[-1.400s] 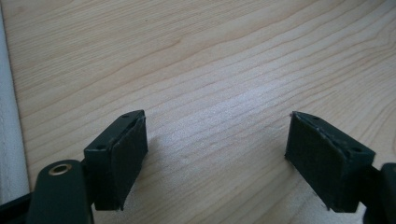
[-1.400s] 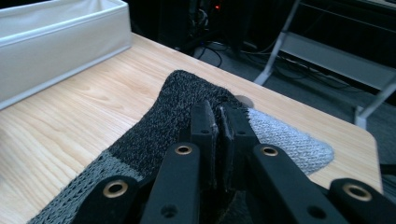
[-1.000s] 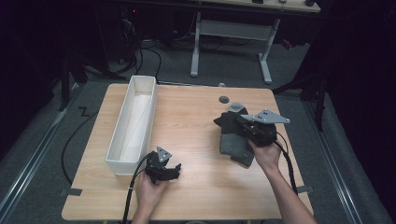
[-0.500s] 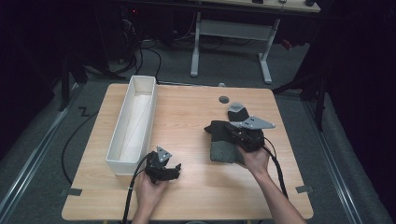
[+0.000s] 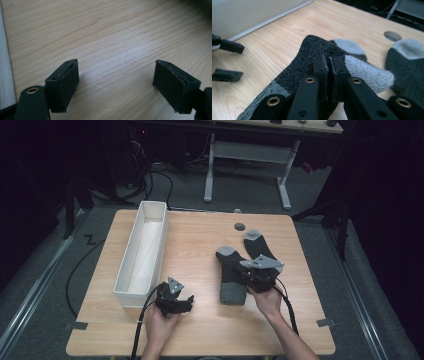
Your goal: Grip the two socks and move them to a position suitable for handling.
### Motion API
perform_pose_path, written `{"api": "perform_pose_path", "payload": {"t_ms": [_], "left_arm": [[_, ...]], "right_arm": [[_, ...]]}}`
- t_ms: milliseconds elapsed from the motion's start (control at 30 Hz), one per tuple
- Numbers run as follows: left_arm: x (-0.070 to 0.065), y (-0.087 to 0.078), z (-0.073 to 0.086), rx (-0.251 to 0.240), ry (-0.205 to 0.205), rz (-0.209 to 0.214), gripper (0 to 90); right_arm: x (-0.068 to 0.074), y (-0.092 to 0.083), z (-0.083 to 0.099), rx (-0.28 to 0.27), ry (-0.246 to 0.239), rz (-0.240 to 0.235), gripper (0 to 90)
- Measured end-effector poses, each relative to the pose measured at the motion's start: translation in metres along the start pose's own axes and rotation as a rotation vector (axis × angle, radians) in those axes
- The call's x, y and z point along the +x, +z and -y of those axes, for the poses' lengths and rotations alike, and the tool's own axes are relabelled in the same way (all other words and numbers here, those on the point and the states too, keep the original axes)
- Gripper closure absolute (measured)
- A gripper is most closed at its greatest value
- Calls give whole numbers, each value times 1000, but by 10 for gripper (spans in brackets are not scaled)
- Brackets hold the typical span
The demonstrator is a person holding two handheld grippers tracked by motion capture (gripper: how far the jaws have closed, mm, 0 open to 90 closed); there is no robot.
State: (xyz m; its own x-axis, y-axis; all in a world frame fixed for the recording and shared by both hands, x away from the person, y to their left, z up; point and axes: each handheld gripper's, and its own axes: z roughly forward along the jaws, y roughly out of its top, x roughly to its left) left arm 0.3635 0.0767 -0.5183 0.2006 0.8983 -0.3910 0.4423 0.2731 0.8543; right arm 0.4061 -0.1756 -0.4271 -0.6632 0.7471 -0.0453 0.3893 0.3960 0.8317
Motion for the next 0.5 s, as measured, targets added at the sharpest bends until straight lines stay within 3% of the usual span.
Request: {"api": "perform_pose_path", "payload": {"t_ms": [500], "left_arm": [[-1, 1, 0, -4, -3, -16, 206]], "right_arm": [[18, 21, 30, 81, 2, -38, 833]]}}
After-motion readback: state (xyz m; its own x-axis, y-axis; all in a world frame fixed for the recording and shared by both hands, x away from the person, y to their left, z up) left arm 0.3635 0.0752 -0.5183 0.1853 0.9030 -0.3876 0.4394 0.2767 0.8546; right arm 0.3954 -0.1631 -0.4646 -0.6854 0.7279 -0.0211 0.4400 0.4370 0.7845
